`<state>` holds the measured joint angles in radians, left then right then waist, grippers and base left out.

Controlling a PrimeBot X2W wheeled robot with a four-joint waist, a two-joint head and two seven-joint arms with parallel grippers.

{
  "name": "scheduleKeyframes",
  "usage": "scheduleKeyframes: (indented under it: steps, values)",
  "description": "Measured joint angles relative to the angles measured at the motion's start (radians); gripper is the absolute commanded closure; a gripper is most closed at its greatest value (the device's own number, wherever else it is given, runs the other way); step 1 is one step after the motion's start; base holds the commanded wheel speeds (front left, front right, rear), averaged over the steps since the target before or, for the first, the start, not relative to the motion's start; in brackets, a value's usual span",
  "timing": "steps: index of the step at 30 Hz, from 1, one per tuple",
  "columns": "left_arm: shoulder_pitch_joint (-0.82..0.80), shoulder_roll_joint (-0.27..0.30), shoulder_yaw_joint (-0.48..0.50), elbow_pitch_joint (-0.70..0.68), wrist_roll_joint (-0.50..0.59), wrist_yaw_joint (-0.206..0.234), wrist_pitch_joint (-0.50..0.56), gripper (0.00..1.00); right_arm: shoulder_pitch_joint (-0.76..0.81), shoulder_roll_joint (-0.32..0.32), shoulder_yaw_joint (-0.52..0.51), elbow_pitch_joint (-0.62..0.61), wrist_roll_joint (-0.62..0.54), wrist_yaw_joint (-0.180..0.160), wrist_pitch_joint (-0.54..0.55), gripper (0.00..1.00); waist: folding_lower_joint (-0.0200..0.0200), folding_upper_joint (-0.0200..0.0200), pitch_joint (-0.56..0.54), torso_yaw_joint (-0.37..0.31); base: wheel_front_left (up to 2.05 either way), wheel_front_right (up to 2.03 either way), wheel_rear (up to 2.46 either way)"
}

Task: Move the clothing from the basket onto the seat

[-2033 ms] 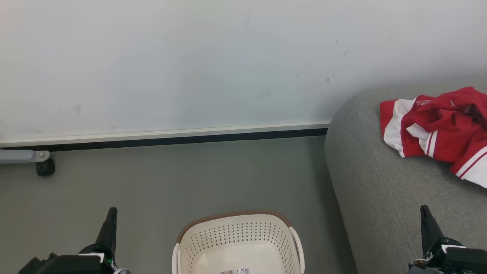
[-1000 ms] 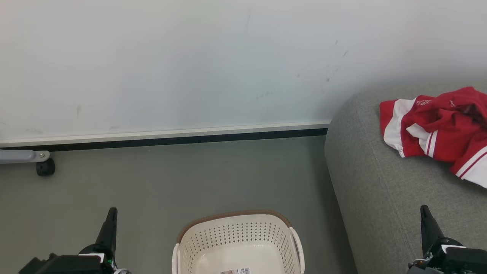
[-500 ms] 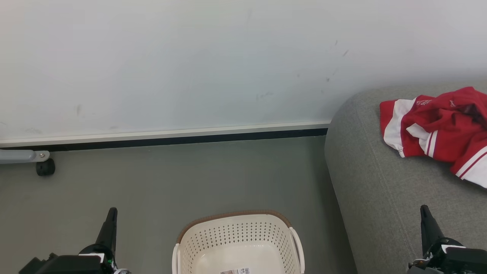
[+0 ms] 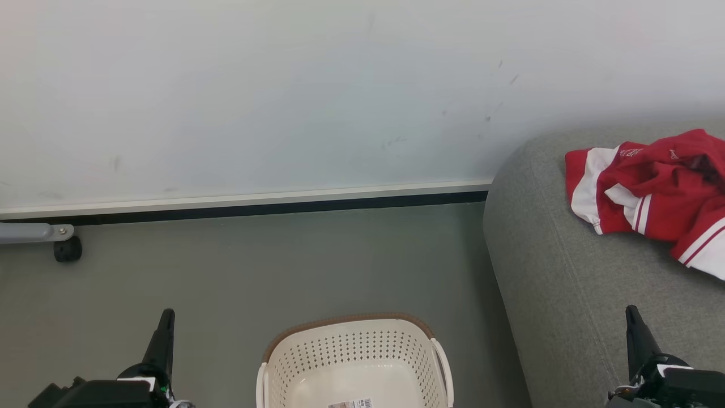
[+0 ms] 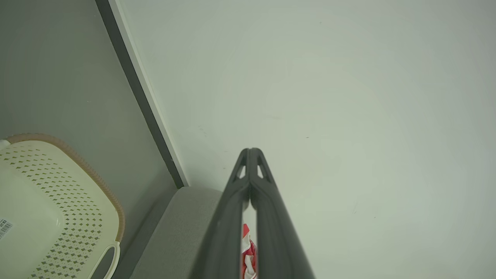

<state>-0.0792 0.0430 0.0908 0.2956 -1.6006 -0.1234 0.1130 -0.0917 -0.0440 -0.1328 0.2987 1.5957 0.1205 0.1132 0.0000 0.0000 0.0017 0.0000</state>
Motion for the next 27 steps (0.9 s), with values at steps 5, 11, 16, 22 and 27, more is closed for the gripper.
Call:
scheduleKeyframes:
  steps: [5,11,16,22,27]
  values:
    - [0.0,0.0,0.0,0.0,0.0,0.0,0.0,1.0,0.0,0.0,0.0,0.0,0.0,0.0,0.0,1.0,0.0,0.0,0.0,0.0,0.0,0.0,0.0]
    - [0.0,0.0,0.0,0.0,0.0,0.0,0.0,1.0,0.0,0.0,0.0,0.0,0.0,0.0,0.0,1.0,0.0,0.0,0.0,0.0,0.0,0.0,0.0]
    - [0.0,0.0,0.0,0.0,0.0,0.0,0.0,1.0,0.0,0.0,0.0,0.0,0.0,0.0,0.0,1.0,0.0,0.0,0.0,0.0,0.0,0.0,0.0]
    - [0.0,0.0,0.0,0.0,0.0,0.0,0.0,1.0,0.0,0.0,0.0,0.0,0.0,0.0,0.0,1.0,0.0,0.0,0.0,0.0,0.0,0.0,0.0]
    - [0.0,0.0,0.0,0.0,0.0,0.0,0.0,1.0,0.0,0.0,0.0,0.0,0.0,0.0,0.0,1.0,0.0,0.0,0.0,0.0,0.0,0.0,0.0]
